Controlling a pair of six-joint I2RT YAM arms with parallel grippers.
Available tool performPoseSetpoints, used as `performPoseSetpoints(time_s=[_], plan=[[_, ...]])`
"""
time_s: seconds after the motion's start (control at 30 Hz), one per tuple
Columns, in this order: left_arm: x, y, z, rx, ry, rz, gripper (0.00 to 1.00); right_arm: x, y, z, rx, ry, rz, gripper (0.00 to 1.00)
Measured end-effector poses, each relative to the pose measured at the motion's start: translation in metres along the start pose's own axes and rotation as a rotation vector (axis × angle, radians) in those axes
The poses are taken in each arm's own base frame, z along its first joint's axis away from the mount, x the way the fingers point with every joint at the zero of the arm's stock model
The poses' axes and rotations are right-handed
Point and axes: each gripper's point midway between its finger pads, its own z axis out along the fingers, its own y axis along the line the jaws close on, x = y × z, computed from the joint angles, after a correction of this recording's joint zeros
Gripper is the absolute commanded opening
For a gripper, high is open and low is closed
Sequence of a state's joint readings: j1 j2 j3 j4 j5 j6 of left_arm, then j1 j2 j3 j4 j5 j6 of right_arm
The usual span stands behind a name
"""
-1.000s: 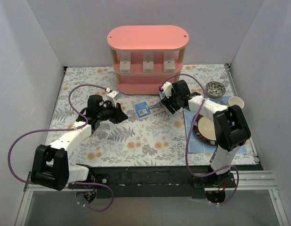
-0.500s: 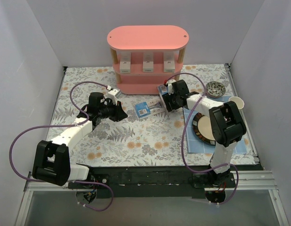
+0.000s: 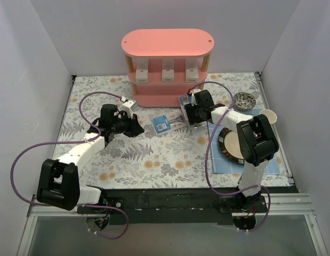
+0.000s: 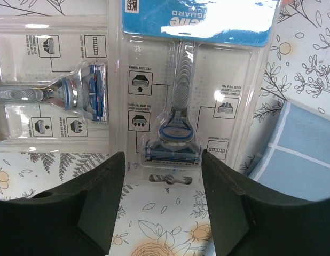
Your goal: Place and organize the shaving razors onto the shelf
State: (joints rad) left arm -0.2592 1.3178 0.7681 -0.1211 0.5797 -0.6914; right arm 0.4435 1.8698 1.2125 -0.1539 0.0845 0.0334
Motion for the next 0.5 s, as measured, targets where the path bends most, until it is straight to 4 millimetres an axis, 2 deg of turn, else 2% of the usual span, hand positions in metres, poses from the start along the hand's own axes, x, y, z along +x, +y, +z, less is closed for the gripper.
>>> performPoseSetpoints(time_s=[0.5], plan=[[-0.0061,-0.0007,-0.0002,0.001,-0.011,0.003,0.12,-0.0005,-0.0065,0.0004,0.042,-0.001,-0.013,0.71]])
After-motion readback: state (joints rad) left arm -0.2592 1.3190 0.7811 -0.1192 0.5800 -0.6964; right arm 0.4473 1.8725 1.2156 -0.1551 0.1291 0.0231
